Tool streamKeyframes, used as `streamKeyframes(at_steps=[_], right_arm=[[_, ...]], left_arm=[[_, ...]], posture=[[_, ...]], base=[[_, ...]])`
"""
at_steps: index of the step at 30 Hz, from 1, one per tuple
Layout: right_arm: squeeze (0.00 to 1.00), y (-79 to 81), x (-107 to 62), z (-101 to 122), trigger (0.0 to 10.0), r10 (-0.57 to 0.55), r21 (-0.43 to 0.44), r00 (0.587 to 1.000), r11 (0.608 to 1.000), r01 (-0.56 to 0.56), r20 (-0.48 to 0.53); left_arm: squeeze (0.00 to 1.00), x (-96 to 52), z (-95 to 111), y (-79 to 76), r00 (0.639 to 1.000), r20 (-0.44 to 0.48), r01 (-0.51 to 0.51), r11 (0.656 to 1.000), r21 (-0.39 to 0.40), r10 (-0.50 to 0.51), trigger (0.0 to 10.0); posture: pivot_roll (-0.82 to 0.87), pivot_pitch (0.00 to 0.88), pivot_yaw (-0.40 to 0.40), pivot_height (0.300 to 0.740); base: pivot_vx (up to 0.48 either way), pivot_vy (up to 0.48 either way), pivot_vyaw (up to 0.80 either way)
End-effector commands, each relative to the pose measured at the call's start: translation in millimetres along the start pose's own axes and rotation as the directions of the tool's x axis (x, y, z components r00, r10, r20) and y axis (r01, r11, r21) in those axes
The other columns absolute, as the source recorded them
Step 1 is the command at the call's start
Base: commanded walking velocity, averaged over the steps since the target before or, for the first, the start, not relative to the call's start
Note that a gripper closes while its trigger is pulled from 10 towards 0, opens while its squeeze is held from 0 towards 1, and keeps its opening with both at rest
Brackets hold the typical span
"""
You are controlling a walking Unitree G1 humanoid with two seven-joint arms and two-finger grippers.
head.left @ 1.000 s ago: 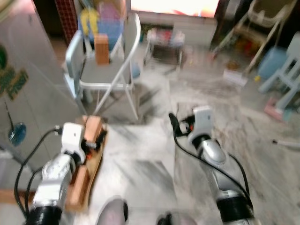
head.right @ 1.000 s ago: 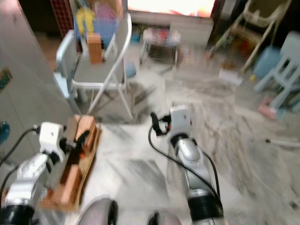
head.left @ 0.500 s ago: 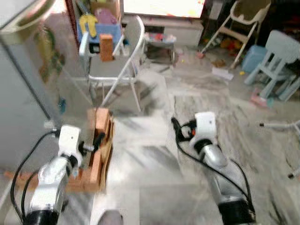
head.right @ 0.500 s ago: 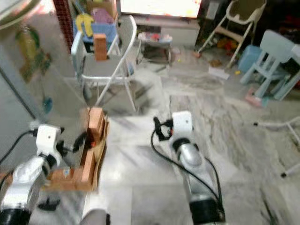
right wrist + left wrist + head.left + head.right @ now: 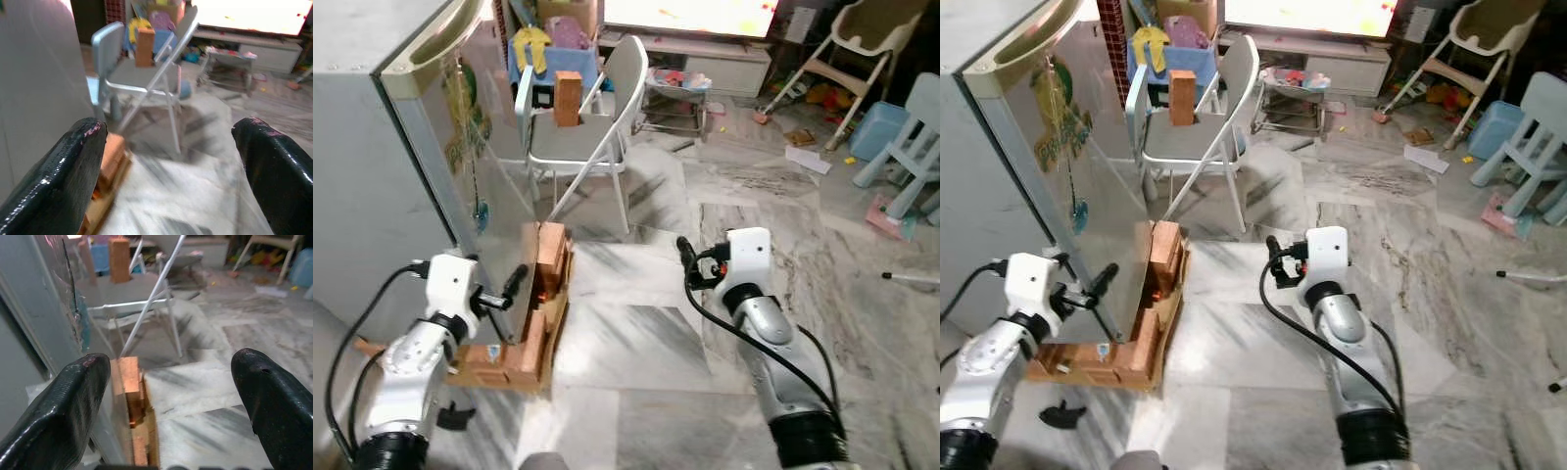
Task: Restocking fridge
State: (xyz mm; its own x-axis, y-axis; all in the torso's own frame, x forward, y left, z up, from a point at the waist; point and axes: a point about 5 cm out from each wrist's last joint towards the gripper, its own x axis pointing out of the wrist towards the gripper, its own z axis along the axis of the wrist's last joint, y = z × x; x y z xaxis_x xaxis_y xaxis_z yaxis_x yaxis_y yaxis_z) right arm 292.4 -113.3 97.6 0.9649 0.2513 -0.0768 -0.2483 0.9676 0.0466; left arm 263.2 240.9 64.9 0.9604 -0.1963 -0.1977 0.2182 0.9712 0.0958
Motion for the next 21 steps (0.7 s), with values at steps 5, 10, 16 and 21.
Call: streamKeyframes(at_steps=[5, 10, 16, 21], right_arm=[[0.00, -16.1, -5.3, 1, 10.0, -0.048, -0.024, 0.999, 0.999, 0.049, 0.007], [0.00, -18.4, -6.5, 1, 10.0, -0.053, -0.030, 0.999, 0.998, 0.054, 0.006], [0.00, -19.9, -8.8, -1, 10.0, -0.058, -0.035, 0.998, 0.998, 0.058, -0.001], [0.00, -19.5, -9.2, -1, 10.0, -0.053, -0.033, 0.999, 0.998, 0.053, -0.006]], left_arm=[[0.00, 12.6, 10, -0.5, 0.998, 0.039, -0.050, 0.999, 0.014, 0.049, 10.0], [0.00, 14.3, 14, 12.1, 0.980, 0.067, -0.188, 0.982, -0.006, 0.188, 10.0], [0.00, 9.2, 12, 4.7, 0.991, 0.090, -0.094, 0.993, -0.069, 0.100, 10.0], [0.00, -0.8, 5, 0.1, 0.995, 0.084, -0.050, 0.993, -0.103, 0.059, 10.0]], posture=[[0.12, 0.000, -0.066, 0.740], [0.12, 0.000, -0.067, 0.740], [0.11, 0.000, -0.070, 0.740], [0.11, 0.000, -0.066, 0.740]], base=[[0.446, 0.000, 0.00], [0.214, 0.278, 0.00], [0.000, 0.000, 0.00], [0.000, 0.000, 0.00]])
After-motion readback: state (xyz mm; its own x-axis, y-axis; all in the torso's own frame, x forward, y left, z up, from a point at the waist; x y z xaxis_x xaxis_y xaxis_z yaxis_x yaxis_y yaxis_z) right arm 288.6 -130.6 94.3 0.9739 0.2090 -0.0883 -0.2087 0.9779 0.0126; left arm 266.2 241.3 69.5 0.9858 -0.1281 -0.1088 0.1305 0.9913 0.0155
